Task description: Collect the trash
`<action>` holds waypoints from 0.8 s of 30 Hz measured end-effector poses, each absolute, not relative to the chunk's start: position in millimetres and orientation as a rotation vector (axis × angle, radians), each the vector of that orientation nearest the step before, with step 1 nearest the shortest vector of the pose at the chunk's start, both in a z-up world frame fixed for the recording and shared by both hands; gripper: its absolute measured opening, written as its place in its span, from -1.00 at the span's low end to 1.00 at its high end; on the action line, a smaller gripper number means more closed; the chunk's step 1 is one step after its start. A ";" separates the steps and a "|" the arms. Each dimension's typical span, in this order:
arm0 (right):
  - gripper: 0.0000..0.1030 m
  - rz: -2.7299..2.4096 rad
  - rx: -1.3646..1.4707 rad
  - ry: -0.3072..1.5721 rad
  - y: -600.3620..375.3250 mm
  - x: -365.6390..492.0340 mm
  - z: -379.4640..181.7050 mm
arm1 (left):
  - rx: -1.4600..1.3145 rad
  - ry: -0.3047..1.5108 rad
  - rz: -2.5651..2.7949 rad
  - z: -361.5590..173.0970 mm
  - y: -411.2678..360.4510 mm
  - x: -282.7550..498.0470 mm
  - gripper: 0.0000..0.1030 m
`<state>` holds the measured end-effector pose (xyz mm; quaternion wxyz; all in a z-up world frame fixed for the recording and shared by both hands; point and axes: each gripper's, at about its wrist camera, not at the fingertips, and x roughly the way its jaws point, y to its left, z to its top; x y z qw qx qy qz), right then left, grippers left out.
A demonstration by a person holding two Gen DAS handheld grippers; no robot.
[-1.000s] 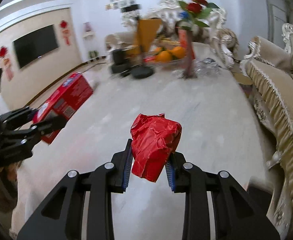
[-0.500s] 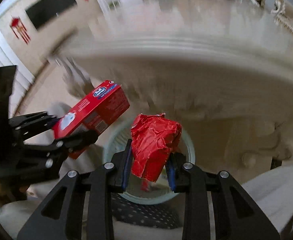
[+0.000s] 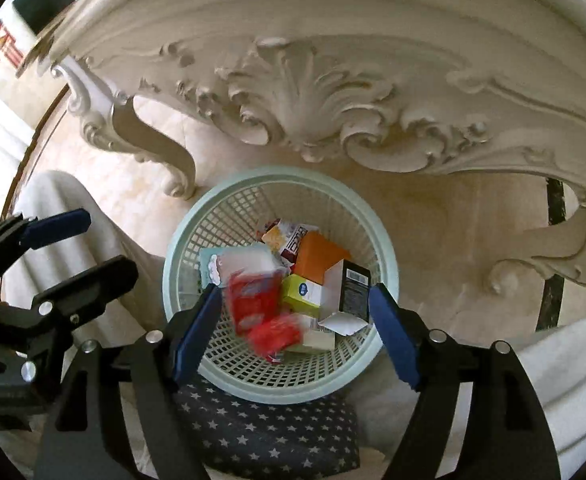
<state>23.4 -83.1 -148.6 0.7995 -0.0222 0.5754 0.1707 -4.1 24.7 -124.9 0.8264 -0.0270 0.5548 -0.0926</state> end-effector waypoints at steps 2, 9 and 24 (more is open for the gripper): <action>0.41 0.343 -0.038 1.229 -87.1 21.2 -139.5 | -0.060 1.155 -0.182 -114.7 24.7 -4.5 0.59; 0.64 0.263 0.036 1.179 -112.5 12.8 -95.7 | -0.044 1.058 -0.126 -67.1 21.7 -3.7 0.59; 0.67 0.164 0.063 1.036 -126.8 -10.0 -39.0 | -0.079 0.926 -0.073 -6.0 25.3 -11.2 0.59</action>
